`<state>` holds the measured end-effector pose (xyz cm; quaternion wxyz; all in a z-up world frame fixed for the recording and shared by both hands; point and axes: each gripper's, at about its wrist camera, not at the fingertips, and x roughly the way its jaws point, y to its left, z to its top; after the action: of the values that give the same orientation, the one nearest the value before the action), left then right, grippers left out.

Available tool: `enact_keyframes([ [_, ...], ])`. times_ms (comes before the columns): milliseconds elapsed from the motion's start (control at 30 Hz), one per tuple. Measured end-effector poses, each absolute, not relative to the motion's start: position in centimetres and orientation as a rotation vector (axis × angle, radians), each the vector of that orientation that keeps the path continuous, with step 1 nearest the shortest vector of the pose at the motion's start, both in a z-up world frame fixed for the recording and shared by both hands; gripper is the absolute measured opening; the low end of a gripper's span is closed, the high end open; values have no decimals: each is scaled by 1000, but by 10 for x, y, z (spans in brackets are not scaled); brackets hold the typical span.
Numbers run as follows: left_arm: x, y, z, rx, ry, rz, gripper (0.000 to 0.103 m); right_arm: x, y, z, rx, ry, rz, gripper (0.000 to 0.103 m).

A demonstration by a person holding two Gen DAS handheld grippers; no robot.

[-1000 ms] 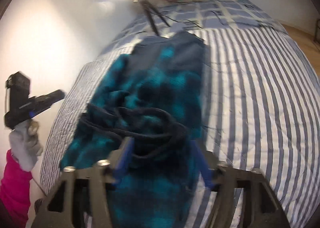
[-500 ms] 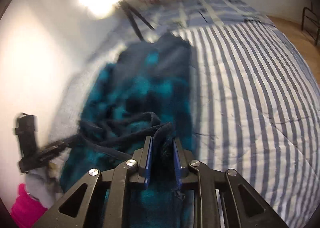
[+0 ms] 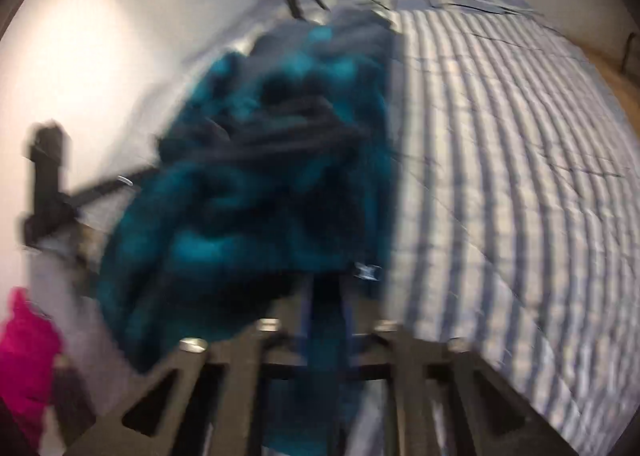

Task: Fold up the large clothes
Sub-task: 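Lay the folded hem on the shirt body and release with both grippers, then grasp the collar end with both grippers and lift it up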

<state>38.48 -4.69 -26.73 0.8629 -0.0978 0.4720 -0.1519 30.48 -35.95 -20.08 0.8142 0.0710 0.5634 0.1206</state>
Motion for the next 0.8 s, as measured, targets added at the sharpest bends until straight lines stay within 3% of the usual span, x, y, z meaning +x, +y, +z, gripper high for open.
enact_keyframes([
  [133, 386, -42, -268, -241, 998, -317, 15, 301, -366, -190, 98, 1216, 205, 6],
  [333, 383, -34, -243, -236, 957, -334, 15, 296, -340, -133, 58, 1038, 375, 8],
  [400, 385, -31, -233, -245, 943, -336, 15, 307, -325, -135, 37, 1026, 391, 13],
  [467, 391, -27, -222, -252, 930, -341, 15, 321, -317, -145, 45, 1025, 384, 30],
  [533, 401, -22, -212, -254, 916, -333, 21, 335, -315, -162, 43, 1048, 381, 27],
  [600, 412, -15, -206, -260, 900, -307, 45, 351, -317, -185, 31, 1137, 362, 25],
  [700, 436, -4, -202, -288, 897, -291, 48, 360, -319, -196, 39, 1191, 390, 25],
  [800, 466, 5, -207, -338, 916, -275, 52, 361, -328, -164, 70, 1150, 465, 26],
])
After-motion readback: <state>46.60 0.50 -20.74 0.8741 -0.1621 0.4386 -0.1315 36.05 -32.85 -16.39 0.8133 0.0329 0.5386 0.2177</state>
